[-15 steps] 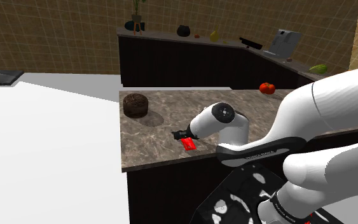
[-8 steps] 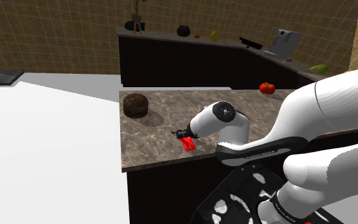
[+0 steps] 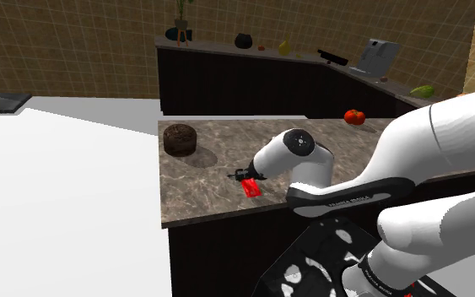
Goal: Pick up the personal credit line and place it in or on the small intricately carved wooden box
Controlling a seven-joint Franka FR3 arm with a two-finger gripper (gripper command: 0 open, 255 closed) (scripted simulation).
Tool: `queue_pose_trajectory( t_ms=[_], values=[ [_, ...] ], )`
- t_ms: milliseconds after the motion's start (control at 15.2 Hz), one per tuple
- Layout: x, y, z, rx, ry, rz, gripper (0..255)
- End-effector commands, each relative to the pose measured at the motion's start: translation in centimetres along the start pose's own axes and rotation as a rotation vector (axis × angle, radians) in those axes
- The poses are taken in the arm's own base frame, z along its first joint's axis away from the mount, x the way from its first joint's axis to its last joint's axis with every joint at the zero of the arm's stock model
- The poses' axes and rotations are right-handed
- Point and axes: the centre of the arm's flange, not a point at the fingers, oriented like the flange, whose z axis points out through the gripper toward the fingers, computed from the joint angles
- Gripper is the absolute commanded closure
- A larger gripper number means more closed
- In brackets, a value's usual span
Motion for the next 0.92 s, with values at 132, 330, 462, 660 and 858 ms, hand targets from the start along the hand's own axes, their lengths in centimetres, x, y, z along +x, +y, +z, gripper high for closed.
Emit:
queue_pose_trajectory(
  t_ms=[132, 330, 462, 660, 858],
  values=[
    [1.2, 0.0, -1.9, 0.0, -0.001, 0.0, 255],
    [2.0, 0.0, -3.3, 0.0, -0.001, 0.0, 255],
    [2.6, 0.0, -4.1, 0.0, -0.001, 0.0, 255],
    [3.5, 0.0, -5.5, 0.0, -0.001, 0.0, 255],
    [4.4, 0.0, -6.8, 0.0, -0.001, 0.0, 255]
  ],
)
